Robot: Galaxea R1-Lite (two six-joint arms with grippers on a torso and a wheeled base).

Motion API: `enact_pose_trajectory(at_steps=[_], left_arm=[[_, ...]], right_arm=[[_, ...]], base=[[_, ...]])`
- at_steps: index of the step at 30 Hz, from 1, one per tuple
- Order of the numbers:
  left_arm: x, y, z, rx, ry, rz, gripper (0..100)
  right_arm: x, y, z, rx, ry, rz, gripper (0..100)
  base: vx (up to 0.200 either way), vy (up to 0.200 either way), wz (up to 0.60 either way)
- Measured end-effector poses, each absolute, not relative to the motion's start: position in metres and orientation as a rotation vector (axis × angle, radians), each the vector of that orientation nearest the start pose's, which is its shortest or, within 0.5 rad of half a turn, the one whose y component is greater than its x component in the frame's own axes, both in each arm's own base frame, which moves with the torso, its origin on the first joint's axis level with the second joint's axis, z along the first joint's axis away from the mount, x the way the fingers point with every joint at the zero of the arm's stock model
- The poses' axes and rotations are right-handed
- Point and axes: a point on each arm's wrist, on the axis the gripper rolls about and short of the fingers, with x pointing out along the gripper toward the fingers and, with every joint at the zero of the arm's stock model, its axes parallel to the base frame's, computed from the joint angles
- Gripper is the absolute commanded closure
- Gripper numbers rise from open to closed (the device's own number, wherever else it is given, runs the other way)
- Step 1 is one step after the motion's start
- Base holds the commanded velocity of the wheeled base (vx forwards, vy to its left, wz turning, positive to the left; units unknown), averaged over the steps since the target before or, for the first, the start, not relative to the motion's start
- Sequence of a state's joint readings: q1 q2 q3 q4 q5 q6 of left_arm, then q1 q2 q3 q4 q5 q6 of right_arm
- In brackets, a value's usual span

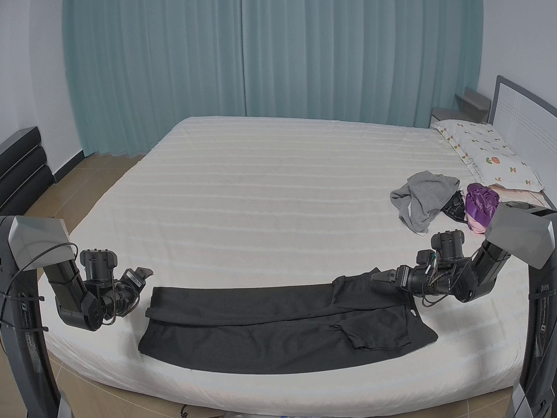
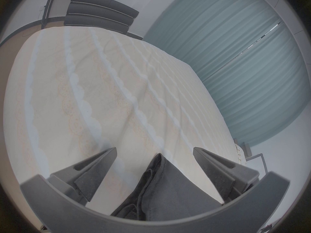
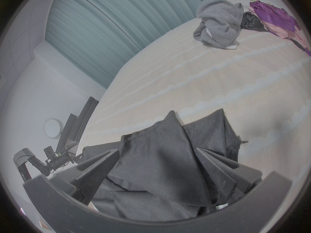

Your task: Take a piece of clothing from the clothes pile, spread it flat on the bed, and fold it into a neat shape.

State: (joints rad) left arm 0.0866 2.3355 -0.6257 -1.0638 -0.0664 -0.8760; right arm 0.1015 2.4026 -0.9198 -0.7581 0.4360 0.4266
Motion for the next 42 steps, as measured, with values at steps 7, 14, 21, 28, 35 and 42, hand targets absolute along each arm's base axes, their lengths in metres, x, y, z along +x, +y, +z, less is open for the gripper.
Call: enact_pose_trajectory(at_steps=[7, 14, 21, 28, 35, 42], left_arm=[[0.336, 0.026, -0.029, -0.885, 0.601, 0.303, 0], [0.334, 0.023, -0.028, -0.882, 0.582, 0.288, 0], [0.334, 0.023, -0.028, -0.882, 0.583, 0.289, 0], [0.334, 0.023, -0.028, -0.882, 0.582, 0.289, 0], [0.334, 0.024, -0.028, -0.883, 0.582, 0.289, 0], [0.334, 0.024, -0.028, -0.883, 0.582, 0.289, 0]], right_arm=[[0.384, 0.048, -0.039, 0.459, 0.892, 0.362, 0], [0.382, 0.044, -0.040, 0.442, 0.906, 0.360, 100], [0.378, 0.043, -0.040, 0.451, 0.919, 0.352, 100], [0.364, 0.040, -0.037, 0.455, 0.941, 0.348, 100], [0.353, 0.031, -0.031, 0.463, 0.947, 0.329, 100], [0.346, 0.031, -0.030, 0.441, 0.957, 0.337, 100]], base=[[0.000, 0.000, 0.00], [0.000, 0.000, 0.00], [0.000, 0.000, 0.00], [0.000, 0.000, 0.00], [0.000, 0.000, 0.00], [0.000, 0.000, 0.00]])
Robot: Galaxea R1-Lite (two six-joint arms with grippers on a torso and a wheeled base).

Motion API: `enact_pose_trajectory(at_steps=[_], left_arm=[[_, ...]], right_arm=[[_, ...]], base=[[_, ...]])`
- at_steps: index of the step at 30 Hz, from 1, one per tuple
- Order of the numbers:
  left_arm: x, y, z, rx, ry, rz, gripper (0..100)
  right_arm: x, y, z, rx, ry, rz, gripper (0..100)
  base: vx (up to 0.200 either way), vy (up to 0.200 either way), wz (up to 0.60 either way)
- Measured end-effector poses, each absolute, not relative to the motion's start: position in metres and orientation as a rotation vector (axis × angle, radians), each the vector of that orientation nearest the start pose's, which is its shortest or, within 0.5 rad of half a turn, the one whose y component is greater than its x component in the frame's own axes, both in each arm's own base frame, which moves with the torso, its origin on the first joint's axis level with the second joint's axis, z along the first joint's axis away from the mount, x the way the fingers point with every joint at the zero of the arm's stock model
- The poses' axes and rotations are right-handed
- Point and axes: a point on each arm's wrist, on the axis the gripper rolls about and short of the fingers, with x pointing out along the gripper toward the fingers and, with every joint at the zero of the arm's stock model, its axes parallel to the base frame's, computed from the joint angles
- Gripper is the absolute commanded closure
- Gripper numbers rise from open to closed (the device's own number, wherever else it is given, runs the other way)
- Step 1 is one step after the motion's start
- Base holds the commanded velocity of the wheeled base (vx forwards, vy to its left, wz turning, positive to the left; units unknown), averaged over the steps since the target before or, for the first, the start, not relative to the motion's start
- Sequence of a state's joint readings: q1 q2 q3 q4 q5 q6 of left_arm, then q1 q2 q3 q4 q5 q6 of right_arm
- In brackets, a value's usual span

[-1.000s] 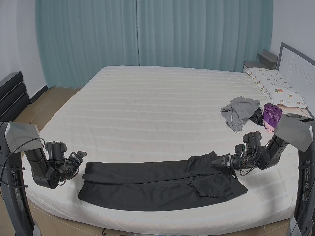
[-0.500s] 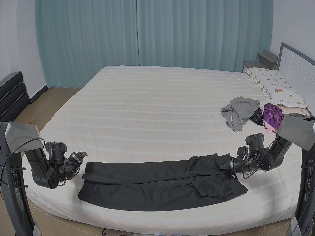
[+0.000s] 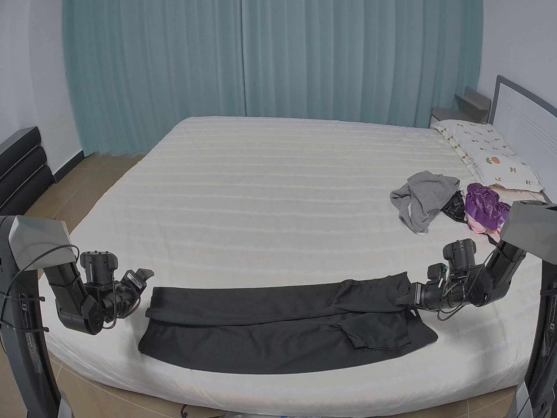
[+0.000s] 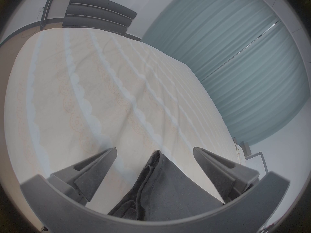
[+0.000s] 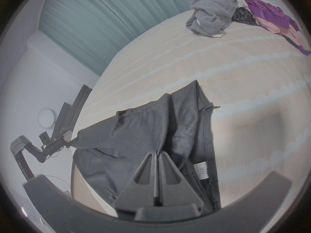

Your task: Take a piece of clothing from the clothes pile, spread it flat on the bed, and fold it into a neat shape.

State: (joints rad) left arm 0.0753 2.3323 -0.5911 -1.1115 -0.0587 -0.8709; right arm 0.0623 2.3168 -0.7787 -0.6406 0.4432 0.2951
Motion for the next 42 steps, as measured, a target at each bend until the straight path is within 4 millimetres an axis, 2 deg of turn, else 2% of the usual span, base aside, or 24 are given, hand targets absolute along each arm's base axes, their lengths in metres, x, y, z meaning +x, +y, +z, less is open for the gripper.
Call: enact_pose_trajectory(at_steps=[1, 2, 9, 16, 21, 29, 36, 42], left_arm=[[0.334, 0.024, -0.028, -0.884, 0.583, 0.288, 0], [0.333, 0.024, -0.028, -0.885, 0.585, 0.287, 0], [0.331, 0.024, -0.029, -0.888, 0.594, 0.287, 0], [0.324, 0.024, -0.027, -0.872, 0.609, 0.286, 0], [0.311, 0.021, -0.022, -0.827, 0.639, 0.266, 0], [0.275, 0.014, -0.019, -0.790, 0.729, 0.256, 0], [0.247, 0.003, -0.020, -0.780, 0.797, 0.242, 0], [0.237, -0.002, -0.020, -0.785, 0.816, 0.238, 0]], right_arm=[[0.345, 0.031, -0.031, 0.432, 0.958, 0.342, 100], [0.344, 0.031, -0.031, 0.425, 0.961, 0.344, 0], [0.337, 0.029, -0.032, 0.399, 0.973, 0.346, 0], [0.331, 0.029, -0.014, 0.472, 0.952, 0.314, 0], [0.314, 0.031, 0.005, 0.572, 0.956, 0.262, 0], [0.282, 0.029, 0.025, 0.711, 0.936, 0.094, 0], [0.268, 0.028, 0.024, 0.787, 0.893, 0.065, 0], [0.259, 0.029, 0.015, 0.792, 0.873, 0.072, 0]], base=[[0.000, 0.000, 0.00], [0.000, 0.000, 0.00], [0.000, 0.000, 0.00], [0.000, 0.000, 0.00], [0.000, 0.000, 0.00], [0.000, 0.000, 0.00], [-0.200, 0.000, 0.00], [-0.167, 0.000, 0.00]])
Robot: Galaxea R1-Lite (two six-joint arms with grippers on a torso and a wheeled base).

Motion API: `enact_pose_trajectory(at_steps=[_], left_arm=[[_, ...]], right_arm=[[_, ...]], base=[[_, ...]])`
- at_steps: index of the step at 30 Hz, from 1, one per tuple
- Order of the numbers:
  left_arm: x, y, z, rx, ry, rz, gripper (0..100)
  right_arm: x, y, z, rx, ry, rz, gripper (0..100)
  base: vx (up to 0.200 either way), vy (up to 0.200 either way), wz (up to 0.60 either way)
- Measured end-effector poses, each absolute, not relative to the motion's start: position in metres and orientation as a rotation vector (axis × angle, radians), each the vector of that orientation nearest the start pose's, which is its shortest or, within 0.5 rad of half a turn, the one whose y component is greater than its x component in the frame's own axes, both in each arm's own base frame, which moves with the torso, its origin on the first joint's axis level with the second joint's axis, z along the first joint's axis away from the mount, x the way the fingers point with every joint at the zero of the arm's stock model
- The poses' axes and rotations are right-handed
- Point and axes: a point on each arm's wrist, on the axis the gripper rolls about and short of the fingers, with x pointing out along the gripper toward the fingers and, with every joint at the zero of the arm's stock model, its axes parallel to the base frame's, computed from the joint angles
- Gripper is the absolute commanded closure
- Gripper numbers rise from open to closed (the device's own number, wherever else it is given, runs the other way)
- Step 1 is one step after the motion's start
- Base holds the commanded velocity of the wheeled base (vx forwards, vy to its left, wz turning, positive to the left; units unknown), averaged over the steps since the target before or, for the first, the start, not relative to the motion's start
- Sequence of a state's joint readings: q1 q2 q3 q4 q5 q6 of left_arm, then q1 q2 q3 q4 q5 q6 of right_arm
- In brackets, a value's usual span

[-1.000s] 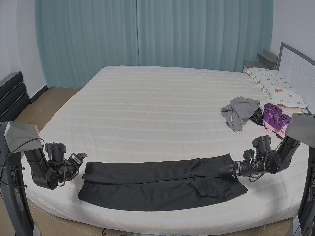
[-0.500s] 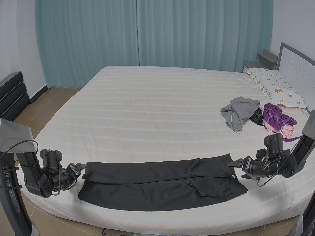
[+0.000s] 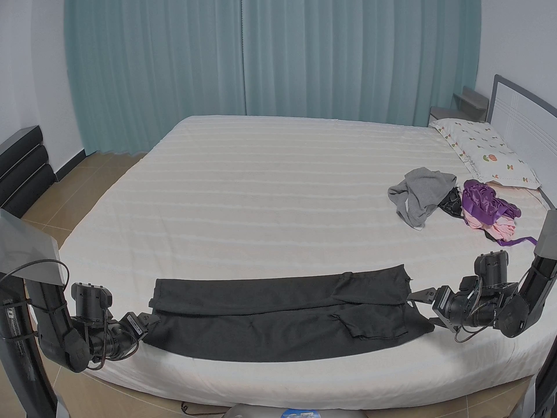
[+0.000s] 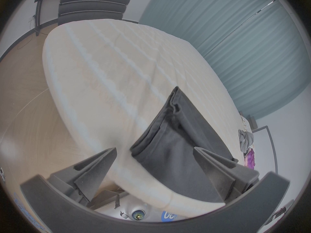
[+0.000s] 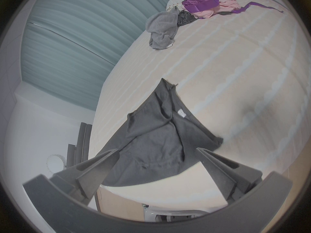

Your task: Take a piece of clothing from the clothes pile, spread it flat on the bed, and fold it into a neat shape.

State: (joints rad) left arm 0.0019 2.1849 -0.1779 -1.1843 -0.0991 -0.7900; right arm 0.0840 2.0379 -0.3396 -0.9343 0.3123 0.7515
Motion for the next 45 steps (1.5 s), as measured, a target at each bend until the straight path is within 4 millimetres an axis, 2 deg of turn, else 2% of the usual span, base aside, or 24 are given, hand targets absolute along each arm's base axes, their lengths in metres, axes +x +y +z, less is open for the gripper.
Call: enact_pose_trajectory(at_steps=[8, 17, 18, 23, 33, 45], left_arm=[[0.241, -0.008, -0.025, -0.762, 0.800, 0.230, 0], [0.275, -0.019, -0.038, -0.686, 0.681, 0.303, 0], [0.279, -0.021, -0.040, -0.679, 0.672, 0.307, 100], [0.288, -0.030, -0.049, -0.657, 0.668, 0.301, 100], [0.287, -0.030, -0.054, -0.691, 0.673, 0.338, 100], [0.287, -0.021, -0.053, -0.722, 0.659, 0.368, 100]], right_arm=[[0.250, 0.033, 0.003, 0.789, 0.894, 0.082, 0], [0.249, 0.040, -0.003, 0.800, 0.920, 0.082, 0], [0.248, 0.040, -0.003, 0.799, 0.922, 0.082, 0], [0.248, 0.043, -0.006, 0.778, 0.919, 0.048, 0], [0.250, 0.053, -0.018, 0.687, 0.892, -0.082, 0], [0.284, 0.067, -0.035, 0.684, 0.835, -0.089, 0]], base=[[0.000, 0.000, 0.00], [0.000, 0.000, 0.00], [0.000, 0.000, 0.00], [0.000, 0.000, 0.00], [0.000, 0.000, 0.00], [0.000, 0.000, 0.00]])
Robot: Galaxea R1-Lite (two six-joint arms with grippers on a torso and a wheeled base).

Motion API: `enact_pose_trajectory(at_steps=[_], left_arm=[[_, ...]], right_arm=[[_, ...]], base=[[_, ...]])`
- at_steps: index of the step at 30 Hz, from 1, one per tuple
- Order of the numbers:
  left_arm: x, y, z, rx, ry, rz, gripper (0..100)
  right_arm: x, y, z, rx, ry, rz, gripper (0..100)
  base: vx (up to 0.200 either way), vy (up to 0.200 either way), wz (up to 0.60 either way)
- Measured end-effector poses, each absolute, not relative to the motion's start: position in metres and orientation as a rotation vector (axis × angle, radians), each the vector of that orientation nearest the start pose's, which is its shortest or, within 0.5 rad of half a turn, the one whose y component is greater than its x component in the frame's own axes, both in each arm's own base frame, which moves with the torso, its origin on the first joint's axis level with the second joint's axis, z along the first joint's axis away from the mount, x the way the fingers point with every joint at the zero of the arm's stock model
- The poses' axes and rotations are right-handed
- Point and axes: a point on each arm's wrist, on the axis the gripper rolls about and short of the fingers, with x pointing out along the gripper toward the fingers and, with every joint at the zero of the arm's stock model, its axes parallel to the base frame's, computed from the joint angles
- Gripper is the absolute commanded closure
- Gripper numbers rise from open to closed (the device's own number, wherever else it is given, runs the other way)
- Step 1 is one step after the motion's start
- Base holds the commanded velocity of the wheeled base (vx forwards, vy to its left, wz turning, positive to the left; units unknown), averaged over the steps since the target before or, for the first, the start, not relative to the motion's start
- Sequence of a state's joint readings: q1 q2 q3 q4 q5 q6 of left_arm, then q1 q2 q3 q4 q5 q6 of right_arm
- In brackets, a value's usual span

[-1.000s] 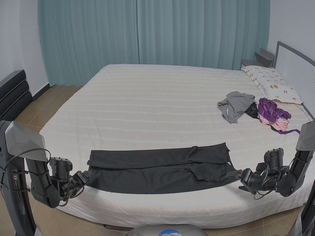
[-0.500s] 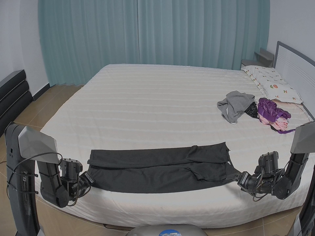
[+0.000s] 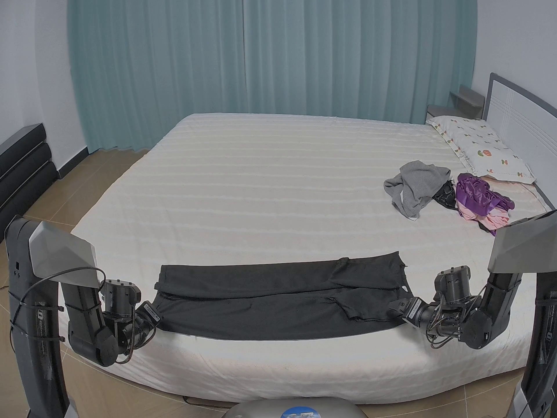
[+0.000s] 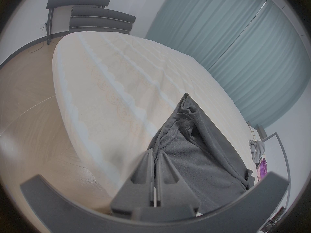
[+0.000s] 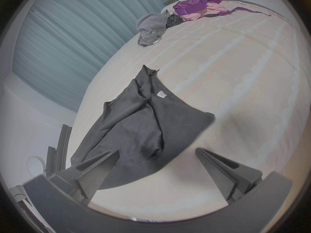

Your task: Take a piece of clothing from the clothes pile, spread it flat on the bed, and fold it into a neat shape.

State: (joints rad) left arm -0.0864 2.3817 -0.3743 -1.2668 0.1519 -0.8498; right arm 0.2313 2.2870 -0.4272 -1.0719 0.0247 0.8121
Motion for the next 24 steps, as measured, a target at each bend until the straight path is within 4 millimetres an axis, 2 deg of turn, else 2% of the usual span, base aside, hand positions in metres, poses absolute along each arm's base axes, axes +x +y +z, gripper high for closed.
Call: enact_pose_trajectory(at_steps=[1, 2, 10, 24], left_arm=[[0.287, -0.021, -0.053, -0.722, 0.659, 0.368, 100], [0.287, -0.021, -0.052, -0.723, 0.659, 0.368, 100], [0.287, -0.021, -0.052, -0.724, 0.658, 0.370, 100], [0.284, -0.015, -0.041, -0.736, 0.632, 0.369, 100]], right_arm=[[0.286, 0.070, -0.037, 0.680, 0.832, -0.086, 0], [0.288, 0.072, -0.038, 0.677, 0.831, -0.082, 100], [0.296, 0.082, -0.045, 0.667, 0.818, -0.071, 100], [0.280, 0.078, -0.030, 0.712, 0.822, -0.079, 100]], base=[[0.000, 0.000, 0.00], [0.000, 0.000, 0.00], [0.000, 0.000, 0.00], [0.000, 0.000, 0.00]])
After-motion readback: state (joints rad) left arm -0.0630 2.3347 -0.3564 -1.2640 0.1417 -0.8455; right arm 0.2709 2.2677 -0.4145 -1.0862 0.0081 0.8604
